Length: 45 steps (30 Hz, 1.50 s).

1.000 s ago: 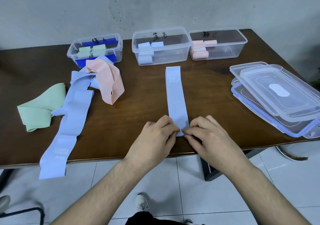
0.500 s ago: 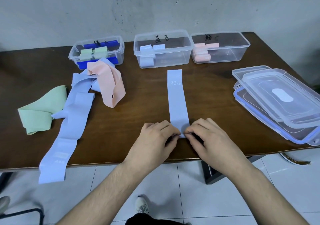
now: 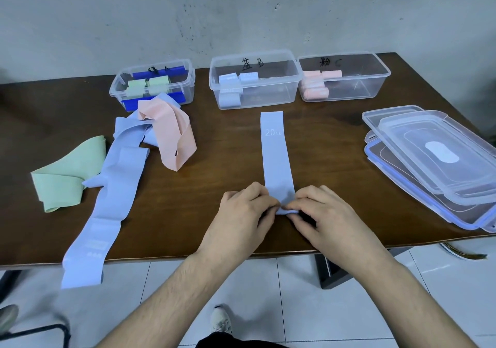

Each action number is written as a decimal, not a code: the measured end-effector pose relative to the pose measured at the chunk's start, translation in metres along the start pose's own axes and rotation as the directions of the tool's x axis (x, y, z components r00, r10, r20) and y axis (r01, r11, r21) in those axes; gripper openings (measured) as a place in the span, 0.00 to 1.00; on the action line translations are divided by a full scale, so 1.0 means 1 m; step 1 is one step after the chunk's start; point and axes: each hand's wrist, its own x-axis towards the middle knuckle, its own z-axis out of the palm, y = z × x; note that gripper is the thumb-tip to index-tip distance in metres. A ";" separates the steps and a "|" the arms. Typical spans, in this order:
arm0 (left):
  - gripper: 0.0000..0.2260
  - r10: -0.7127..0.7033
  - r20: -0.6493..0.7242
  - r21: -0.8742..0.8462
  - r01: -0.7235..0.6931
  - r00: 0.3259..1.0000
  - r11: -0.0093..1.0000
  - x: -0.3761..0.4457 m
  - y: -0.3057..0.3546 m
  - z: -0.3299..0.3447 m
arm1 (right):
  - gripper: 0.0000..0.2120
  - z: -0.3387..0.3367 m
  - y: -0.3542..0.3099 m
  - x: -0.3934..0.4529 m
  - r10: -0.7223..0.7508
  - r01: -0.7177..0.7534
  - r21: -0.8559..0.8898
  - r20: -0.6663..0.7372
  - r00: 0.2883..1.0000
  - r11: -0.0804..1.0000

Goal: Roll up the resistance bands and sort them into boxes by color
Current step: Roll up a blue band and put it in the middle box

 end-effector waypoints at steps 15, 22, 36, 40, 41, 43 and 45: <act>0.07 0.045 0.044 0.042 -0.047 0.998 0.998 0.000 -0.002 -0.005 | 0.09 -0.005 0.000 0.000 0.009 -0.009 0.010 0.083 0.997 1.000; 0.09 0.035 0.040 0.085 -0.039 0.999 0.996 -0.011 0.010 -0.005 | 0.09 -0.011 -0.005 -0.011 0.029 -0.028 -0.010 0.088 0.996 1.000; 0.11 -0.025 -0.067 0.060 0.029 0.997 0.998 -0.014 0.008 0.003 | 0.09 -0.007 0.000 -0.008 0.020 -0.021 0.024 0.063 0.998 0.999; 0.09 0.015 -0.092 0.051 -0.010 0.996 0.999 -0.013 0.006 0.005 | 0.09 -0.009 0.000 -0.006 0.004 -0.005 0.013 0.085 0.996 1.000; 0.09 0.018 -0.090 0.052 -0.014 0.996 0.999 -0.012 0.005 0.006 | 0.09 -0.008 0.001 -0.007 0.008 -0.009 0.009 0.081 0.997 1.000; 0.10 0.015 -0.078 0.048 -0.011 0.997 0.999 -0.011 0.004 0.006 | 0.10 -0.007 0.001 -0.007 0.016 -0.016 -0.010 0.064 0.998 1.000; 0.11 -0.003 -0.058 0.042 0.005 0.998 0.999 -0.010 0.003 0.005 | 0.11 -0.007 0.000 -0.009 0.012 -0.011 -0.025 0.043 0.999 1.000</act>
